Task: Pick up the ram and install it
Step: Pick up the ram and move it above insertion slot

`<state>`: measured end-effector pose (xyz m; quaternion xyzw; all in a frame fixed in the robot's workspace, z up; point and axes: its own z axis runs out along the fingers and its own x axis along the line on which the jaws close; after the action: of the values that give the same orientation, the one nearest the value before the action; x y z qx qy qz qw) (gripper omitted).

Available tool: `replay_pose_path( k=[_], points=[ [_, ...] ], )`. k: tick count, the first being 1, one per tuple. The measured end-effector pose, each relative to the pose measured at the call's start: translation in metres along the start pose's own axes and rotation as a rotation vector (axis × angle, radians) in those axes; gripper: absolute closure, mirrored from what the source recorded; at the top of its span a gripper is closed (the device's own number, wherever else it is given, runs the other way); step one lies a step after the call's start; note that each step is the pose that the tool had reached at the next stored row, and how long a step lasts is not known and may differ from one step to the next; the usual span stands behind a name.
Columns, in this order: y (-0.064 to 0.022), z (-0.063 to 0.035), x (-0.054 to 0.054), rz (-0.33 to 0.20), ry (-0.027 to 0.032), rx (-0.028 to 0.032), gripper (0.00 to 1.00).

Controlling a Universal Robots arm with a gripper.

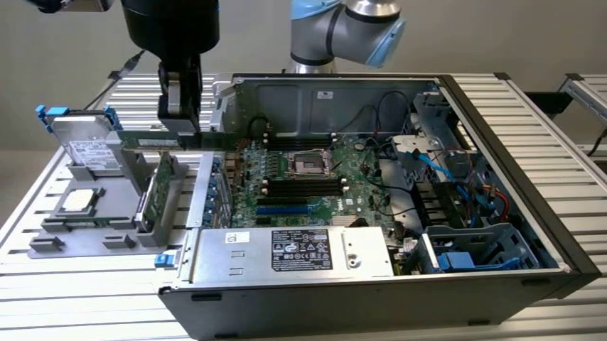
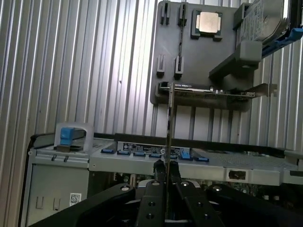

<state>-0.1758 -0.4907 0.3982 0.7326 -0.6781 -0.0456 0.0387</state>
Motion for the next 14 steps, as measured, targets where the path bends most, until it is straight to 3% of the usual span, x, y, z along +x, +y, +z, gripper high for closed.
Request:
replay_pose_path(
  k=[14],
  points=[
    [-0.0509, -0.0138, -0.001, 0.000, 0.0000, 0.0001, 0.86]
  ],
)
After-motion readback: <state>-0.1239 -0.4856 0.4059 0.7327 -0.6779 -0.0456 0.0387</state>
